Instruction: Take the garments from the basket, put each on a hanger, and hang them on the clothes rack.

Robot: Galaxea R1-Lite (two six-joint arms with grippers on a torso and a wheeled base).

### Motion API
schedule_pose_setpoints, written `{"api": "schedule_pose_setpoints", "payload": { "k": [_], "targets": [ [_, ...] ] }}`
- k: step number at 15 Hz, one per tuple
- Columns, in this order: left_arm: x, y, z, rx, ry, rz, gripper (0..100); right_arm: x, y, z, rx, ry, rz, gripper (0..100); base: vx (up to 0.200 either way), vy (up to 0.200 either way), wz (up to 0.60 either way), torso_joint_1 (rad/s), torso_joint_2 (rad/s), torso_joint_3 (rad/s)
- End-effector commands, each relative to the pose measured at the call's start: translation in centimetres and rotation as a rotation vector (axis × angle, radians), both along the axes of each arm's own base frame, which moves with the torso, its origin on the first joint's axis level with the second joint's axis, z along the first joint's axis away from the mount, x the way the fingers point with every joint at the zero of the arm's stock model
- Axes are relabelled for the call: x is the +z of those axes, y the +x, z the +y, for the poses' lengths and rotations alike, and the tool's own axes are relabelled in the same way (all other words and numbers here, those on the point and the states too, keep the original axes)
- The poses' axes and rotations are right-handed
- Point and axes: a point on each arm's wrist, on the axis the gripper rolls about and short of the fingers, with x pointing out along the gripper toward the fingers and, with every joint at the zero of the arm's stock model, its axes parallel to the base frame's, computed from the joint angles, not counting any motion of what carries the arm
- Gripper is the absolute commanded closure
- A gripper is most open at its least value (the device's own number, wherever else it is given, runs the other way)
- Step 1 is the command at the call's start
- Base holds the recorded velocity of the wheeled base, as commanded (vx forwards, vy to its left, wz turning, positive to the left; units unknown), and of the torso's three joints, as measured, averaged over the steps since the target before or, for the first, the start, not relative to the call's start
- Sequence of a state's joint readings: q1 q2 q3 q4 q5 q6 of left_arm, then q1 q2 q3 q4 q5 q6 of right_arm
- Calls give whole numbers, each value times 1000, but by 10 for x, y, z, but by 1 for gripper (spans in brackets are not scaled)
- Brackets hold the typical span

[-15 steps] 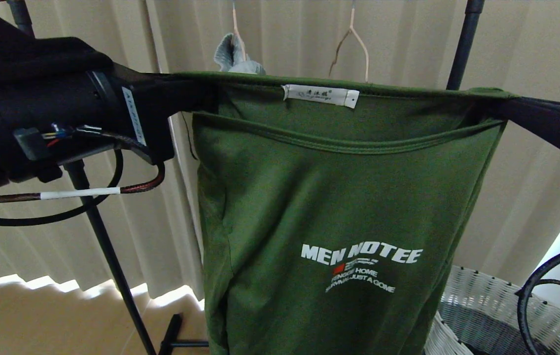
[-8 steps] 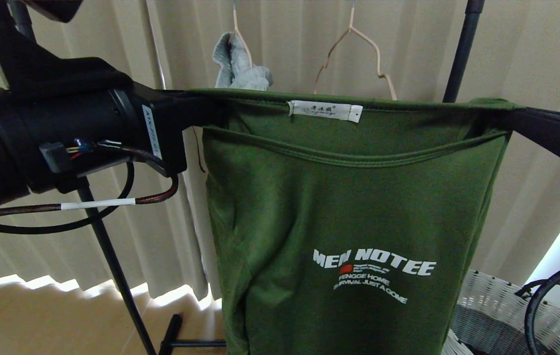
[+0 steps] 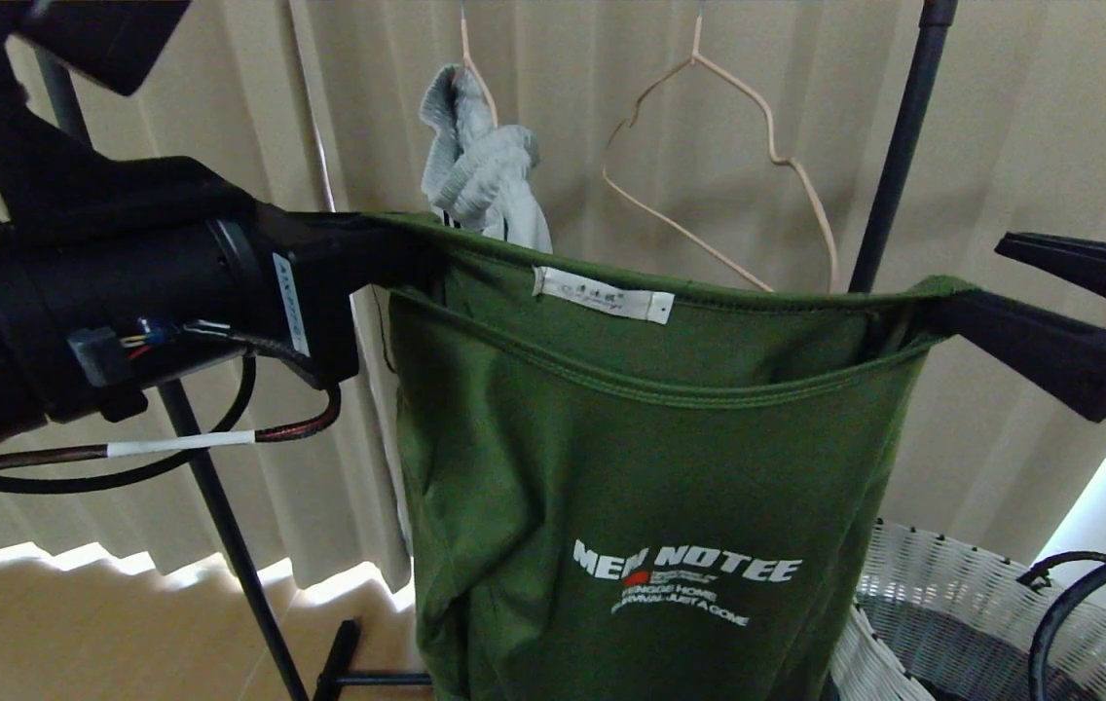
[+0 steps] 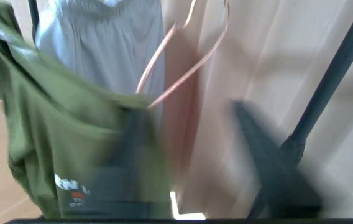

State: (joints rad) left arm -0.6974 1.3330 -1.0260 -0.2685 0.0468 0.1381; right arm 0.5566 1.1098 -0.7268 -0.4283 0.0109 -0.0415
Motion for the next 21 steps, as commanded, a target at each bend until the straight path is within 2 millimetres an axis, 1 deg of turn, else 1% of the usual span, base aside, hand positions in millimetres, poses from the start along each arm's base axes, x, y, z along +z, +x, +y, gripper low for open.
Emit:
{"api": "schedule_pose_setpoints", "payload": {
  "k": [1,5,8,10,11,13,15,16,17,19,21],
  "targets": [
    [-3,1,6,62,5,6,100,-5,-8,-4,19,2,1,0,0,0,0,0,0,0],
    [-5,6,12,196,-10,25,100,-22,-24,-10,187,-17,22,0,0,0,0,0,0,0],
    [-14,12,18,259,14,43,100,-33,-37,-16,275,-15,29,0,0,0,0,0,0,0],
    [-21,15,24,289,24,64,100,-33,-40,-17,283,-6,27,0,0,0,0,0,0,0],
    [-29,12,28,292,48,82,100,-38,-39,-21,236,-24,37,0,0,0,0,0,0,0],
    [-36,-6,40,290,79,84,100,-54,-36,-37,71,-109,27,0,0,0,0,0,0,0],
    [-37,-18,58,299,98,99,100,-76,-39,-53,-66,-140,72,0,0,0,0,0,0,0],
    [-35,-28,65,259,100,117,100,-84,-39,-58,-109,-144,105,0,0,0,0,0,0,0],
    [-34,-42,75,212,109,147,100,-92,-38,-62,-155,-143,138,0,0,0,0,0,0,0],
    [-37,-60,90,183,103,171,100,-94,-36,-69,-224,-120,160,0,0,0,0,0,0,0],
    [-42,-64,101,250,97,174,100,-92,-36,-70,-231,-112,154,0,0,0,0,0,0,0]
  ]
}}
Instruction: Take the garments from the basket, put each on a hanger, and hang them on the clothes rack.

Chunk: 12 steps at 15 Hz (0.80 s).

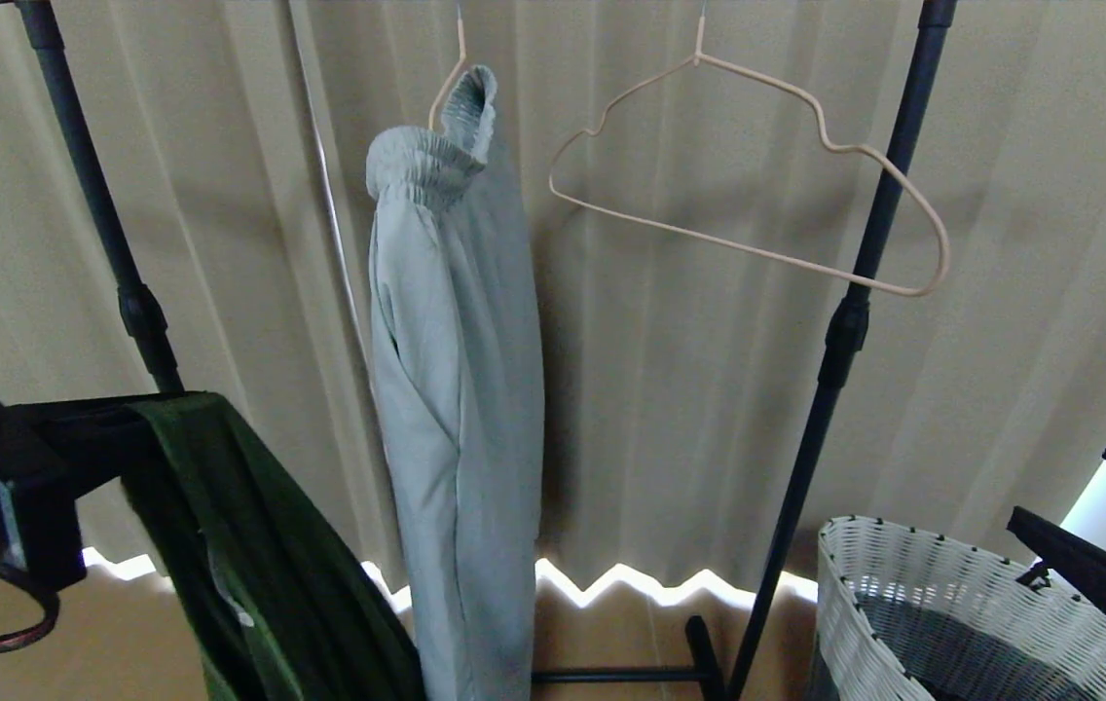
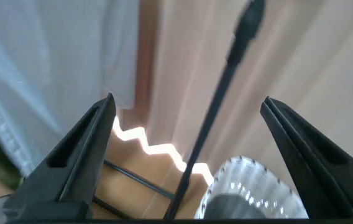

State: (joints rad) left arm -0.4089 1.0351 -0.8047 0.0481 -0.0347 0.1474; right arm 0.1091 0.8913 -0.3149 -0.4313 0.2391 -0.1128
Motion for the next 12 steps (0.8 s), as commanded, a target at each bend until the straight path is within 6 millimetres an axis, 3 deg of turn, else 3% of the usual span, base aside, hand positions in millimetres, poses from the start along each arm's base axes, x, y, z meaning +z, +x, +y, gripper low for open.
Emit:
{"api": "schedule_pose_setpoints", "payload": {
  "k": [1,9,12],
  "targets": [
    [-1,-17,17,72,-17,-41,100,-1,0,-2,-17,-2,0,0,0,0,0,0,0,0],
    [-12,-22,21,91,-39,-111,100,0,-6,-3,-9,-77,-49,0,0,0,0,3,-8,-3],
    [-14,-28,23,88,-26,-127,100,-2,-5,-2,-8,-78,-38,0,0,0,0,58,-232,-232]
  ]
}}
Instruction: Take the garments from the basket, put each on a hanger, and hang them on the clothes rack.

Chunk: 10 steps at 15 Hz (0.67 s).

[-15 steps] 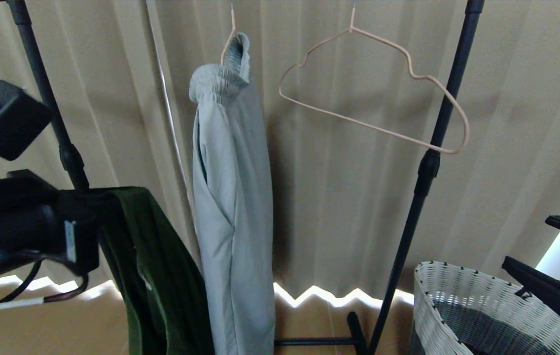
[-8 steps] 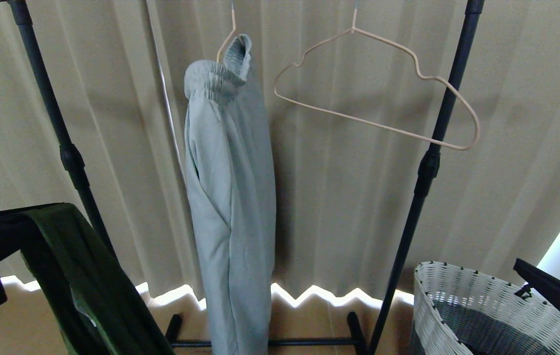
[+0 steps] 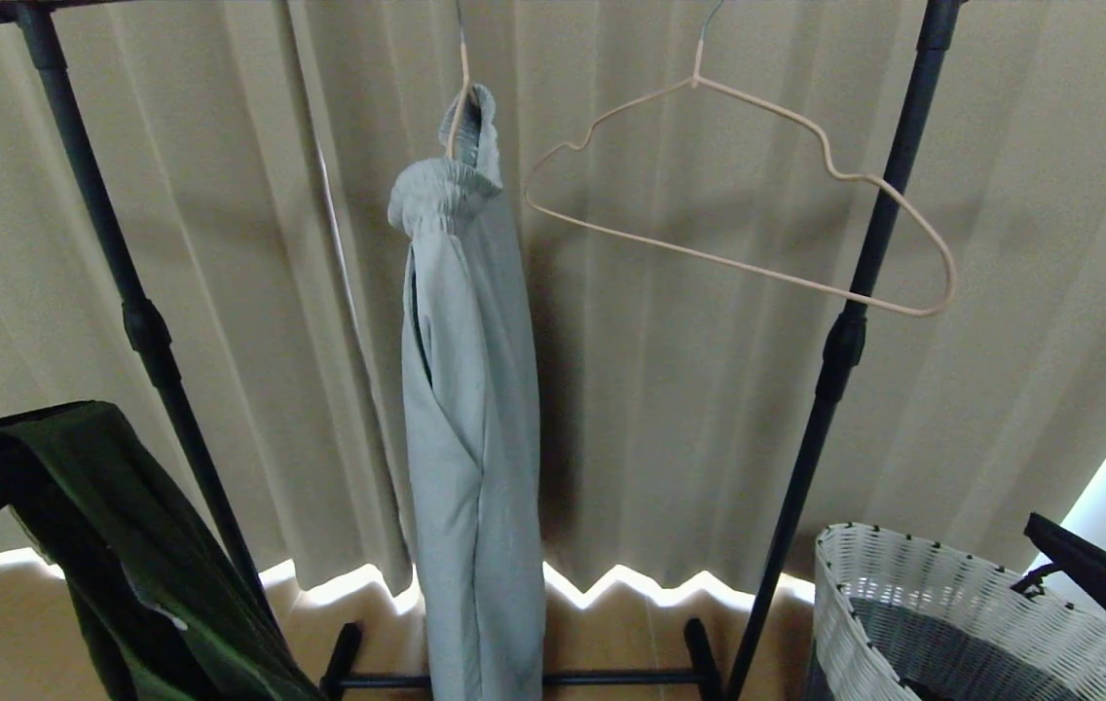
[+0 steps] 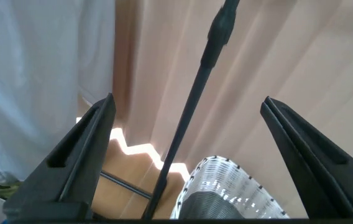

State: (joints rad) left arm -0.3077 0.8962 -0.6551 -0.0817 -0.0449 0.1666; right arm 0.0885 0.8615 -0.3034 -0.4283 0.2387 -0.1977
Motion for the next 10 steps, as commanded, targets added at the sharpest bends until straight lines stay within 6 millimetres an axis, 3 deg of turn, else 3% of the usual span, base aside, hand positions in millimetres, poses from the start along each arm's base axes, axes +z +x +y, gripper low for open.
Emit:
{"api": "schedule_pose_setpoints", "payload": {
  "k": [1,10],
  "targets": [
    [0,-5,2,-2,13,-21,100,-1,0,0,1,0,4,0,0,0,0,80,-227,-290],
    [-11,-7,2,-12,79,-65,100,-1,-1,0,1,0,1,0,0,0,0,178,-497,-290]
  ]
}}
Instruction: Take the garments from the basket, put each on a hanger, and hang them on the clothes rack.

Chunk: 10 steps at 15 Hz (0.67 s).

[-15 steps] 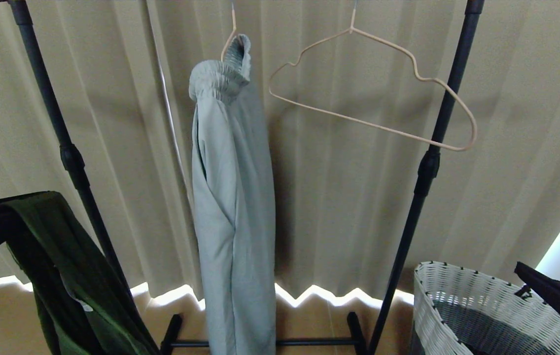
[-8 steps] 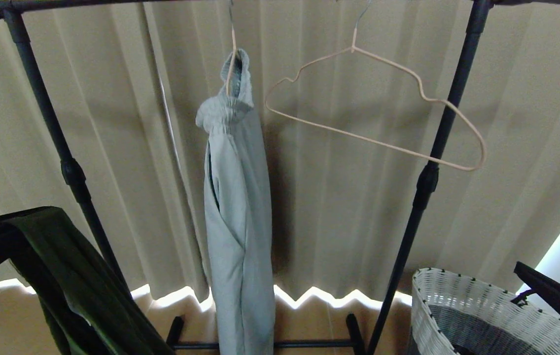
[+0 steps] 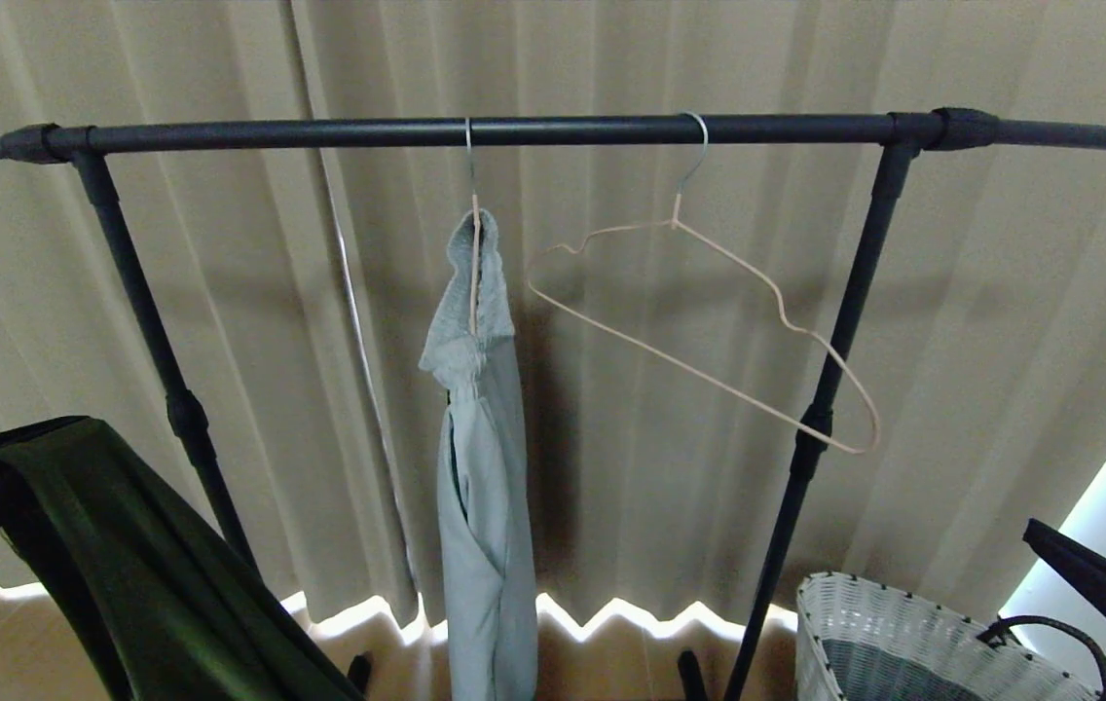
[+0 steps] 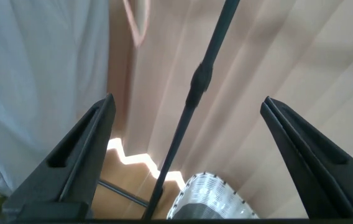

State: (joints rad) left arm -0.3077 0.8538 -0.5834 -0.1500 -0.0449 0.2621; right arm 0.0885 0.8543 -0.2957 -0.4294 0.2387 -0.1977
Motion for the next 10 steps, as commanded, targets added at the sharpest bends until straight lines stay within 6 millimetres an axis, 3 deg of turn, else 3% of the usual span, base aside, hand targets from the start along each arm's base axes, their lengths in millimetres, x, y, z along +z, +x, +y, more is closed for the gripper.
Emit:
{"api": "schedule_pose_setpoints", "payload": {
  "k": [1,5,10],
  "targets": [
    [-3,0,0,1,3,8,100,0,0,0,1,0,1,0,0,0,0,207,-466,-286],
    [-4,2,-1,1,-3,-15,100,-4,-4,0,-1,-7,7,0,0,0,0,195,-454,-269],
    [-10,3,0,1,30,-64,100,-4,-5,0,-1,-7,2,0,0,0,0,36,-80,-48]
  ]
}}
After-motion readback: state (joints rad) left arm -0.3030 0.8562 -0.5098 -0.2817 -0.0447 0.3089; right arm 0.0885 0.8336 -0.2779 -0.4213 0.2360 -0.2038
